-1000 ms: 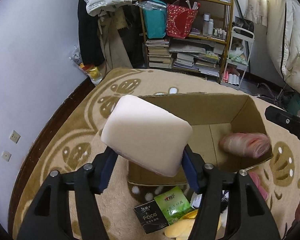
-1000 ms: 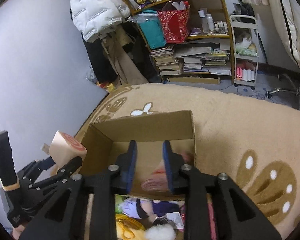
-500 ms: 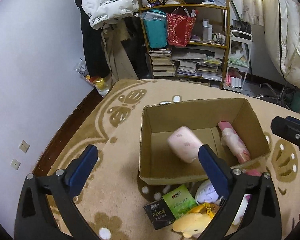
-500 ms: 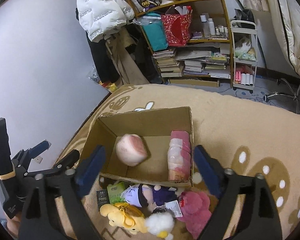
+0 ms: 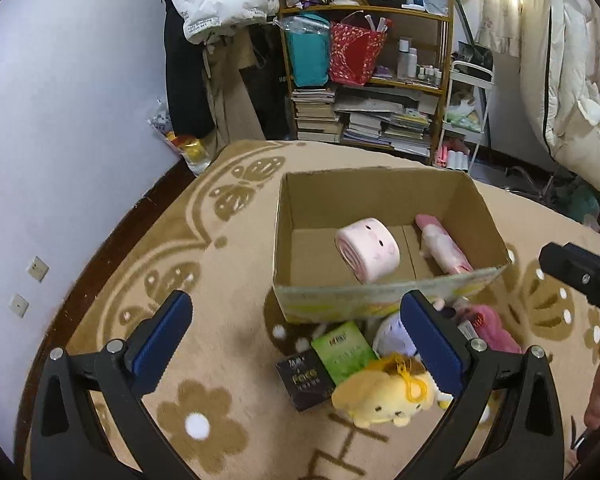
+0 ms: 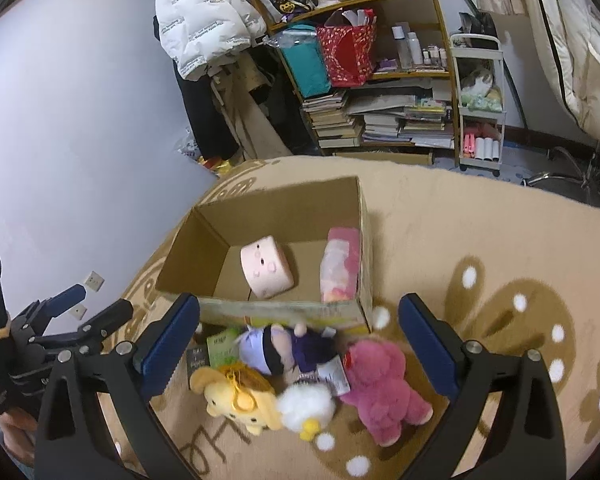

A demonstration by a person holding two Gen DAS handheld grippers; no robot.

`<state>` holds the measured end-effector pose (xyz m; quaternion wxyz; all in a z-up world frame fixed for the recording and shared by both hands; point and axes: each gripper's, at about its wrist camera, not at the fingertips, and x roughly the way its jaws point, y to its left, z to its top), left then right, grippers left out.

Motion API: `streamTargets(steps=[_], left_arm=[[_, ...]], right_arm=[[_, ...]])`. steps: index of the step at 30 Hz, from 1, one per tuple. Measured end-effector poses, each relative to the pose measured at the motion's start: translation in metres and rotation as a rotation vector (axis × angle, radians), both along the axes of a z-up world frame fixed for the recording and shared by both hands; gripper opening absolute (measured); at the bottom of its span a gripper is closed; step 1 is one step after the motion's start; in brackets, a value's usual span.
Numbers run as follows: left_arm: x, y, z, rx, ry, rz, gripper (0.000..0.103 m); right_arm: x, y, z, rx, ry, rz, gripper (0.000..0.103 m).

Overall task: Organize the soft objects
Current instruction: 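Move both tools back from the box to the remaining plush pile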

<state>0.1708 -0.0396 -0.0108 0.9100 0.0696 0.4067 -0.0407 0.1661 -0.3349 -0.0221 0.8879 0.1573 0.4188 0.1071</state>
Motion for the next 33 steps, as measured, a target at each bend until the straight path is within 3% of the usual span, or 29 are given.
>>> streamTargets(steps=[8,12,17,21,24,29,31,33], left_arm=[[-0.014,-0.005,-0.025,0.007,0.047,-0.030,0.103],[-0.021,-0.011,-0.042,0.026,0.063,-0.048,0.103],[-0.027,-0.017,-0.066,0.034,0.113,-0.076,0.103],[-0.030,-0.019,-0.077,0.047,0.101,-0.048,0.103],[-0.029,-0.020,-0.087,0.015,0.142,-0.055,0.103],[-0.029,-0.025,-0.098,0.027,0.166,-0.071,0.103],[-0.027,-0.025,-0.102,0.018,0.183,-0.071,0.103],[-0.026,-0.026,-0.106,0.018,0.196,-0.067,0.103]], right_arm=[[-0.019,0.004,-0.032,0.004,0.051,0.005,0.103],[-0.024,0.006,-0.048,0.060,0.091,0.025,0.087],[-0.031,0.011,-0.068,0.096,0.135,0.034,0.080],[-0.037,0.010,-0.084,0.165,0.155,0.021,0.078],[-0.039,0.012,-0.096,0.145,0.177,0.028,0.065],[-0.038,0.014,-0.108,0.129,0.209,0.053,0.060],[-0.037,0.018,-0.112,0.130,0.216,0.067,0.051],[-0.036,0.021,-0.115,0.122,0.221,0.078,0.050]])
